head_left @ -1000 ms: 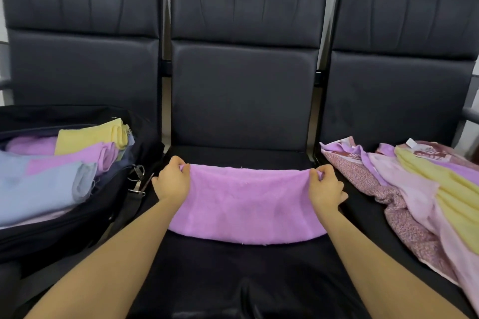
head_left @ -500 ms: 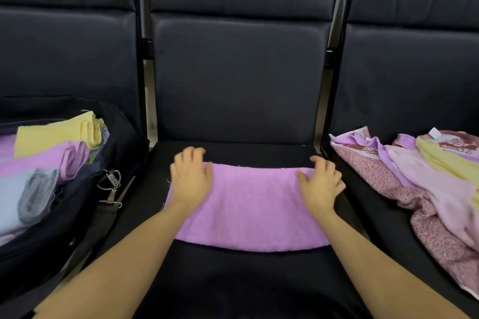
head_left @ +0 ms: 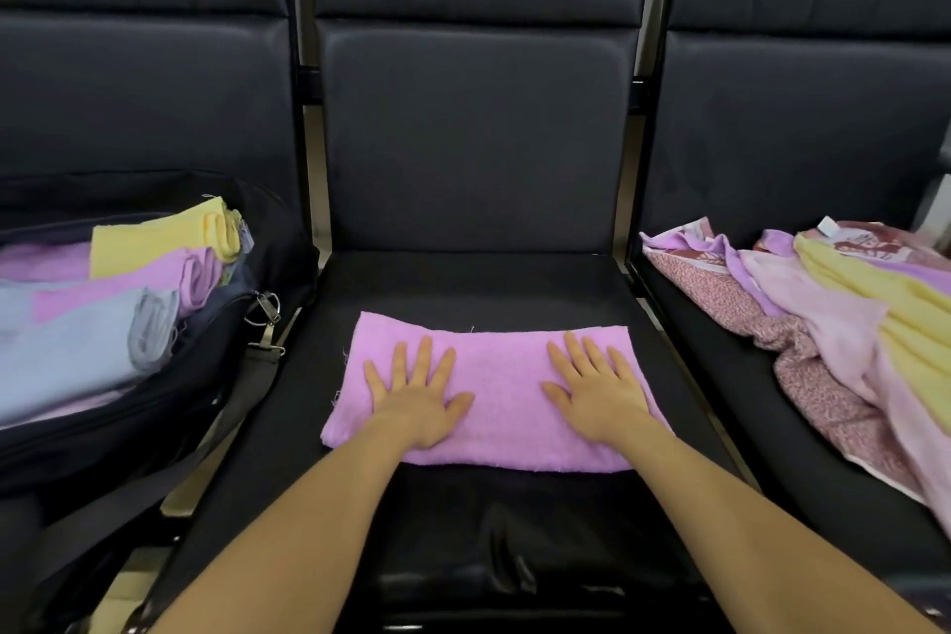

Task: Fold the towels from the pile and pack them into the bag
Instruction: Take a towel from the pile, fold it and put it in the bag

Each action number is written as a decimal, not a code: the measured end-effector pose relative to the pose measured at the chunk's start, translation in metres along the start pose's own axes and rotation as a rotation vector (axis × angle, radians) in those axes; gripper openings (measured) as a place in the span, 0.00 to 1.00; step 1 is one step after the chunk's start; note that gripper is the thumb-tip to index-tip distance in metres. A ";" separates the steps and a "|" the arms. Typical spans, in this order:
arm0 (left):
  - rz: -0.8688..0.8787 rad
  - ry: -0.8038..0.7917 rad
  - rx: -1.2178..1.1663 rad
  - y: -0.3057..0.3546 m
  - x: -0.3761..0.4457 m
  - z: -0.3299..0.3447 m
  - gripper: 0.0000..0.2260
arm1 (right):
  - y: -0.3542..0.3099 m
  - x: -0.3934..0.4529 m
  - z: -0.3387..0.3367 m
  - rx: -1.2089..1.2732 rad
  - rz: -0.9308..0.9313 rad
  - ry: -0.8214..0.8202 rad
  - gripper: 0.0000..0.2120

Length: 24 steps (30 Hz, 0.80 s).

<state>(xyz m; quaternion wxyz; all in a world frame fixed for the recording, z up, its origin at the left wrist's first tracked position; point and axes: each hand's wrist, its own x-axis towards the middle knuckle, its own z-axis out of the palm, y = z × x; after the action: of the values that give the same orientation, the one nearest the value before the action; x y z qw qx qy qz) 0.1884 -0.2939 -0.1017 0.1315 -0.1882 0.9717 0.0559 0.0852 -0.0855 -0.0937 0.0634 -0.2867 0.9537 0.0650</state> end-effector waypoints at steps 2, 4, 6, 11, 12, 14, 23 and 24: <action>0.005 -0.060 -0.027 -0.002 -0.008 -0.002 0.30 | -0.001 -0.008 -0.001 0.014 -0.018 -0.042 0.29; 0.007 -0.002 -0.100 -0.003 -0.014 -0.009 0.28 | -0.004 -0.013 -0.004 0.050 -0.025 -0.064 0.29; -0.058 0.206 -0.161 -0.009 -0.016 -0.017 0.25 | -0.007 -0.017 -0.009 0.097 -0.036 -0.039 0.28; -0.300 0.386 0.056 -0.039 -0.024 -0.014 0.25 | -0.017 -0.017 -0.012 0.127 -0.186 0.025 0.24; -0.279 0.395 0.087 -0.042 -0.024 -0.011 0.25 | -0.019 -0.016 -0.011 0.130 -0.202 0.026 0.24; -0.243 0.416 0.093 -0.045 -0.024 -0.009 0.25 | -0.024 -0.013 -0.007 0.157 -0.211 0.016 0.24; -0.121 0.651 -0.272 -0.063 -0.024 -0.030 0.21 | -0.060 -0.002 0.005 0.143 -0.237 -0.084 0.25; -0.107 0.707 -0.288 -0.068 -0.027 -0.034 0.19 | -0.069 0.000 0.005 0.157 -0.248 -0.089 0.25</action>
<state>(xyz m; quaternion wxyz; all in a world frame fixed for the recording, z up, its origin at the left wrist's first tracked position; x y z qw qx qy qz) 0.2300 -0.3526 -0.0653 -0.2365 -0.2630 0.9281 0.1164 0.1237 -0.1420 -0.1050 0.1353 -0.3931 0.9095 -0.0056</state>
